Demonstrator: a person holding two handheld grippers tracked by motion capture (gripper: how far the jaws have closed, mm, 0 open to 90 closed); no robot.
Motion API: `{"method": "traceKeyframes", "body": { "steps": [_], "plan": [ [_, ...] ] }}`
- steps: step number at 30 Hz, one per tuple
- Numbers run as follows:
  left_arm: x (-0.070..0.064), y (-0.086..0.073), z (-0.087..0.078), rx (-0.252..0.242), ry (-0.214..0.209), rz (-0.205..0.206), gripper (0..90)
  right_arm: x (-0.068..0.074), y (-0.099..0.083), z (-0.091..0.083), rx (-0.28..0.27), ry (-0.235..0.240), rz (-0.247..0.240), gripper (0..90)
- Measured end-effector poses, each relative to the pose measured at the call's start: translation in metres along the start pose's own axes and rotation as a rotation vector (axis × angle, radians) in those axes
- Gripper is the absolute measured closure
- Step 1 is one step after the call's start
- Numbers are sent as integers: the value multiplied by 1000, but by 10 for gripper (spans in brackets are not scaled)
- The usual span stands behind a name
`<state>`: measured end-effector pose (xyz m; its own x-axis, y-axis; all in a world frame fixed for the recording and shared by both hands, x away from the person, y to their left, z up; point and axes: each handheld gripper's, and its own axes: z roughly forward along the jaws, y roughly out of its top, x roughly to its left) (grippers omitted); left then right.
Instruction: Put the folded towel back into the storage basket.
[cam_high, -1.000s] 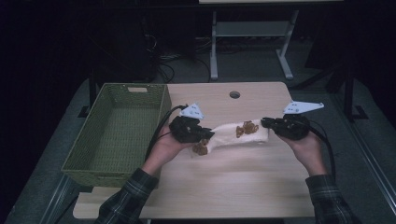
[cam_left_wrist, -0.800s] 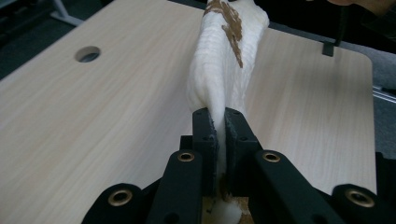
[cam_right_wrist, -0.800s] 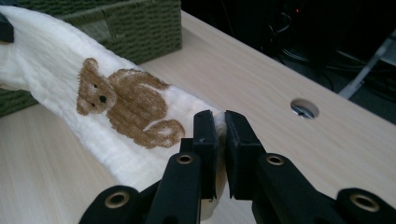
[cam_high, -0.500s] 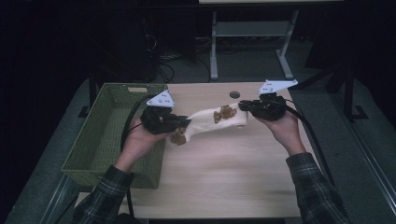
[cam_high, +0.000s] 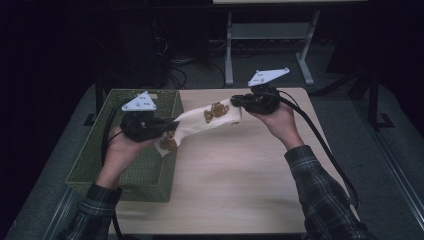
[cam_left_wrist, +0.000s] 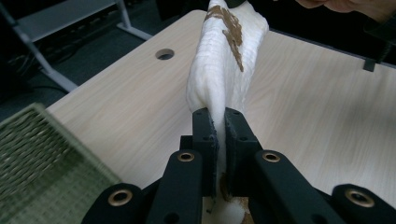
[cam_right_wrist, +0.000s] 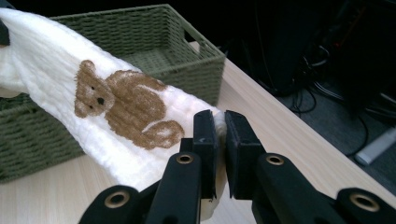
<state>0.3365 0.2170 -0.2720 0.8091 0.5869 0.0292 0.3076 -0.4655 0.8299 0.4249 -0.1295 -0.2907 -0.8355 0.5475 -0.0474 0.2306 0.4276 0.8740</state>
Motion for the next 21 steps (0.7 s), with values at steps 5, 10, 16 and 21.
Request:
{"method": "traceKeyframes", "body": {
  "steps": [5, 10, 16, 21],
  "plan": [
    [4, -12, -21, 10, 62, -20, 844, 7, 16, 23, 3, 42, -35, 835],
    [12, -28, -43, 21, 118, -60, 844, 18, 32, 52, 0, 88, -61, 835],
    [27, -52, -67, 32, 176, -100, 844, 35, 49, 88, 1, 139, -92, 835],
    [42, -75, -82, 47, 201, -144, 844, 49, 60, 117, 17, 166, -99, 835]
  ]
}}
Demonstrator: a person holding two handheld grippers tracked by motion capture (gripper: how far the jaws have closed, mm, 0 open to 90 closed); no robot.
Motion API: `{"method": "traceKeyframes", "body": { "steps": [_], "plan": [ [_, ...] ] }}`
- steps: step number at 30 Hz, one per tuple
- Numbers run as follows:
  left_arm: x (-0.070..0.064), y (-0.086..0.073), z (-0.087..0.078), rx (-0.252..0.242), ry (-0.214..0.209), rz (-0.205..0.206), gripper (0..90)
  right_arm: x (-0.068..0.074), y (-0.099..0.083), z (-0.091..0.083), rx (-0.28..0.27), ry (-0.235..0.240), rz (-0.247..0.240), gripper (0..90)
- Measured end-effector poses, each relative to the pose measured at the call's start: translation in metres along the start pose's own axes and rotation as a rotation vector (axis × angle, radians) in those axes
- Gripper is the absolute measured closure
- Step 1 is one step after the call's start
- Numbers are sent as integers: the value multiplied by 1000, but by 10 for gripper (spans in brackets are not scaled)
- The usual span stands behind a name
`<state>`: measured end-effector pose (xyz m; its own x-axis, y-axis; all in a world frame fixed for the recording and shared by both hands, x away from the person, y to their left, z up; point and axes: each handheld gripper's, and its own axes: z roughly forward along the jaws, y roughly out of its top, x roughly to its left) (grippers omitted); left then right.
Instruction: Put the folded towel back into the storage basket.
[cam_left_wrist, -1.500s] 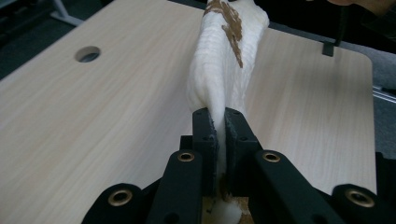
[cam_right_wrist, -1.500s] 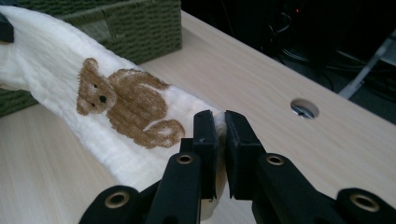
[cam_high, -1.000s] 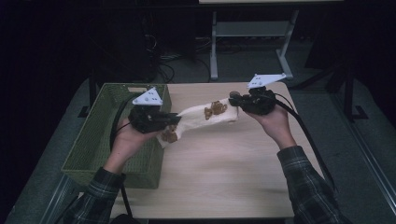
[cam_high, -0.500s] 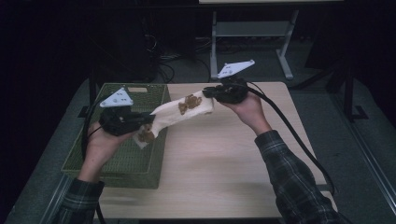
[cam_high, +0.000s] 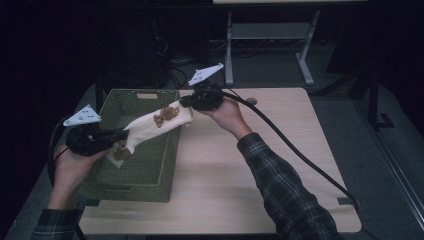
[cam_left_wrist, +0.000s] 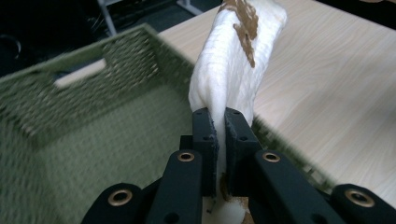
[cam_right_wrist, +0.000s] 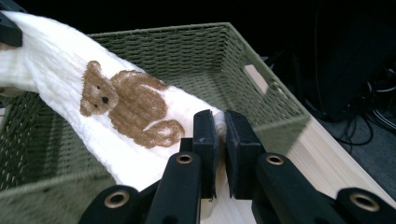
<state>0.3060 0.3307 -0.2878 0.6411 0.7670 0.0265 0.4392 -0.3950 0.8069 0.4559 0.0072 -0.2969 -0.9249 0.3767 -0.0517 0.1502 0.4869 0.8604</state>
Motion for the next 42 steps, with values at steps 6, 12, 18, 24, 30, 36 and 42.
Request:
{"method": "traceKeyframes", "body": {
  "steps": [6, 12, 18, 24, 30, 36, 42],
  "plan": [
    [19, -25, -3, 14, 6, -39, 843, 7, 10, 34, 26, 27, -7, 835],
    [38, -51, 3, 21, 4, -76, 843, 10, 12, 67, 61, 47, 7, 835],
    [52, -70, 12, 43, 5, -105, 841, 11, 11, 91, 87, 54, 6, 835],
    [59, -78, 17, 74, 8, -124, 831, 11, 7, 109, 114, 63, 14, 835],
    [61, -80, 15, 73, 42, -130, 663, 12, 4, 120, 142, 63, 14, 835],
    [58, -75, 14, 33, 55, -137, 551, 8, -2, 128, 168, 47, 9, 835],
    [51, -65, 15, 2, 49, -141, 469, 3, -1, 125, 147, 8, 43, 640]
  ]
}}
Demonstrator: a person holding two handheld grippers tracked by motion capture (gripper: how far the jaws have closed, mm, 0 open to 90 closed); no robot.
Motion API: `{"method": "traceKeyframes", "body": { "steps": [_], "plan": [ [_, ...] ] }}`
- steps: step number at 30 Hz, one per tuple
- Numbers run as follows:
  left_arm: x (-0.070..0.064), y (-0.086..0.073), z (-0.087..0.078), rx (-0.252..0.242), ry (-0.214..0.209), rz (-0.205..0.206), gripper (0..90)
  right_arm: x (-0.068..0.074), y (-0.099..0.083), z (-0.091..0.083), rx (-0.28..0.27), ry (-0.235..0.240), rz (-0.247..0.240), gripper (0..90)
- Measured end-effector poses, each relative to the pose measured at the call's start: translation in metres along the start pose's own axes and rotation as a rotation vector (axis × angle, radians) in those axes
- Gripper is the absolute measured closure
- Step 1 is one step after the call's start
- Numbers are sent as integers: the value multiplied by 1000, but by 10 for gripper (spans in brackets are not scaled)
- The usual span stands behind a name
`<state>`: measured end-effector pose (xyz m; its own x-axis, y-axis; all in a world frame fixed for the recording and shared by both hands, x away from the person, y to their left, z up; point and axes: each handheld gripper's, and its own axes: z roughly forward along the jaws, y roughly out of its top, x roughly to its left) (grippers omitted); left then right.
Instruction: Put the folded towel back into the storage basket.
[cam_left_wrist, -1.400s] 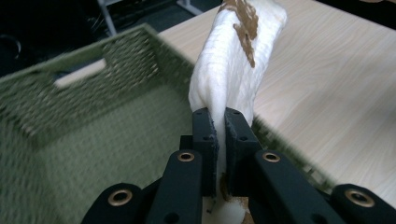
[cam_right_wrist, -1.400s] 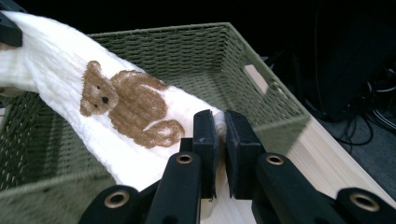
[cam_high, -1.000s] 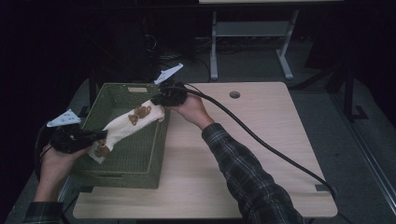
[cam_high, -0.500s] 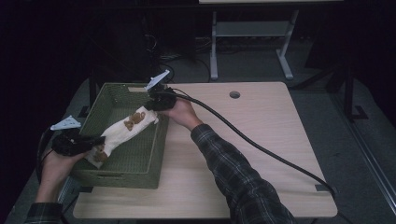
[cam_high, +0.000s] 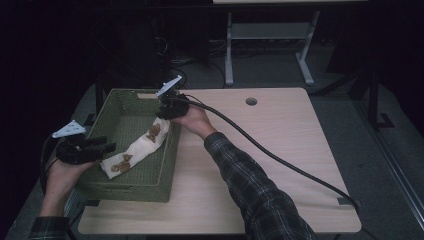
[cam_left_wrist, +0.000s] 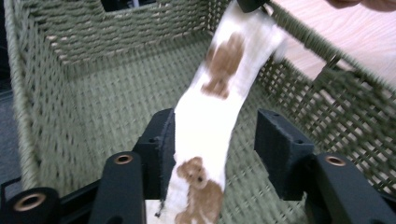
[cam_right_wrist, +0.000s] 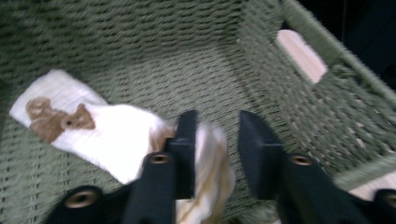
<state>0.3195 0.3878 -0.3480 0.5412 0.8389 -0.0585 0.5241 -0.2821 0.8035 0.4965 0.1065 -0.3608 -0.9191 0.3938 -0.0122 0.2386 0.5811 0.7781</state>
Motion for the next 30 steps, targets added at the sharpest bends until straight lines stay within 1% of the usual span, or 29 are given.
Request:
{"method": "traceKeyframes", "body": {
  "steps": [2, 3, 4, 6, 11, 14, 18, 20, 21, 22, 23, 27, 30],
  "plan": [
    [-3, 3, 1, -8, -5, 1, 459, -2, 1, -5, -12, -1, 14, 586],
    [-5, 4, 1, -10, -6, 0, 454, -2, 2, -8, -14, -2, 24, 574],
    [-7, 6, 1, -12, -7, -1, 448, -3, 3, -11, -16, -12, 18, 557],
    [-9, 7, 1, -15, -12, 1, 438, -4, 2, -19, -28, -25, 23, 515],
    [-25, 21, 4, -40, -30, 2, 403, -7, -4, -39, -45, -40, 46, 439],
    [-36, 30, 9, -47, -39, 10, 381, -9, -11, -52, -42, -46, 55, 407],
    [-53, 44, 18, -53, -61, 23, 350, -11, -23, -69, -41, -60, 62, 356],
    [-62, 52, 23, -59, -77, 30, 337, -13, -31, -80, -40, -66, 75, 330],
    [-67, 55, 27, -60, -83, 35, 330, -15, -34, -84, -38, -70, 70, 314],
    [-72, 59, 30, -54, -93, 39, 320, -16, -38, -89, -38, -74, 73, 304],
    [-77, 62, 34, -58, -104, 45, 314, -17, -43, -94, -36, -81, 73, 294],
    [-99, 74, 51, -52, -126, 69, 285, -22, -60, -118, -38, -100, 88, 259],
    [-116, 82, 62, -52, -150, 89, 276, -24, -73, -137, -45, -118, 93, 239]
  ]
}}
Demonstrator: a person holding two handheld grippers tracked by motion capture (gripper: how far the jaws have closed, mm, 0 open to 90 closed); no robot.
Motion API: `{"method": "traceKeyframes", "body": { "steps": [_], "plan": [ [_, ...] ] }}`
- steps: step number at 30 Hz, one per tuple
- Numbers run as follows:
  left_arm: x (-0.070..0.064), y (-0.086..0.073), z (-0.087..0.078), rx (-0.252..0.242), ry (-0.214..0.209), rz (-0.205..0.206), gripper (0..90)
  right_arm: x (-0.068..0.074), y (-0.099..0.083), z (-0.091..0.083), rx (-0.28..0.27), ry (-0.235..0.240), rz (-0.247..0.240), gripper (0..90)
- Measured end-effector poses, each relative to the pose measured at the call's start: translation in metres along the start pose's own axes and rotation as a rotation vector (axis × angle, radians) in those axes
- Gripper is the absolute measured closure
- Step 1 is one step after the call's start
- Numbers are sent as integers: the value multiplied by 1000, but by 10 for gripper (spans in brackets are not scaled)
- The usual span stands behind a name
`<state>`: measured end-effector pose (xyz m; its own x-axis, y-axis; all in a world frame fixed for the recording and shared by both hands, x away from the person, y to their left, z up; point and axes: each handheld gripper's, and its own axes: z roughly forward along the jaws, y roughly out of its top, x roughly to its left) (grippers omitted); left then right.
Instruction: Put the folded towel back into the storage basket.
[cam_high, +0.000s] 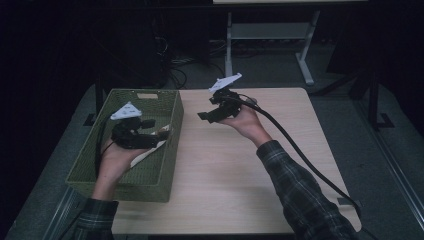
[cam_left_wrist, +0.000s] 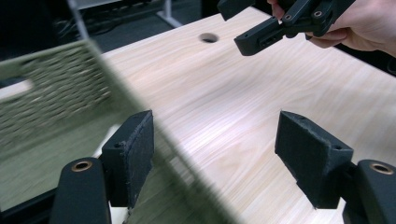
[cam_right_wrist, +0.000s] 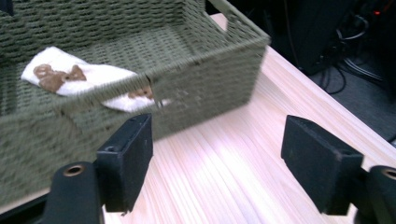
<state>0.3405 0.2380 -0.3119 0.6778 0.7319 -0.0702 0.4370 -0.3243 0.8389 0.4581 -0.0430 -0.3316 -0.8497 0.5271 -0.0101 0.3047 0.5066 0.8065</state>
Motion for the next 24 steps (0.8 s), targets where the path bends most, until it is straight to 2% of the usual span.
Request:
{"method": "traceKeyframes", "body": {
  "steps": [6, 11, 18, 24],
  "plan": [
    [-30, 14, 30, -3, -54, 36, 261, -10, -27, -38, -18, -33, 47, 205],
    [-52, 18, 55, 5, -91, 74, 249, -16, -58, -65, -32, -55, 77, 193],
    [-73, 9, 86, 8, -130, 98, 243, -20, -113, -96, -35, -107, 125, 183],
    [-88, -9, 110, 45, -159, 126, 233, -21, -157, -117, -30, -143, 177, 180]
  ]
}}
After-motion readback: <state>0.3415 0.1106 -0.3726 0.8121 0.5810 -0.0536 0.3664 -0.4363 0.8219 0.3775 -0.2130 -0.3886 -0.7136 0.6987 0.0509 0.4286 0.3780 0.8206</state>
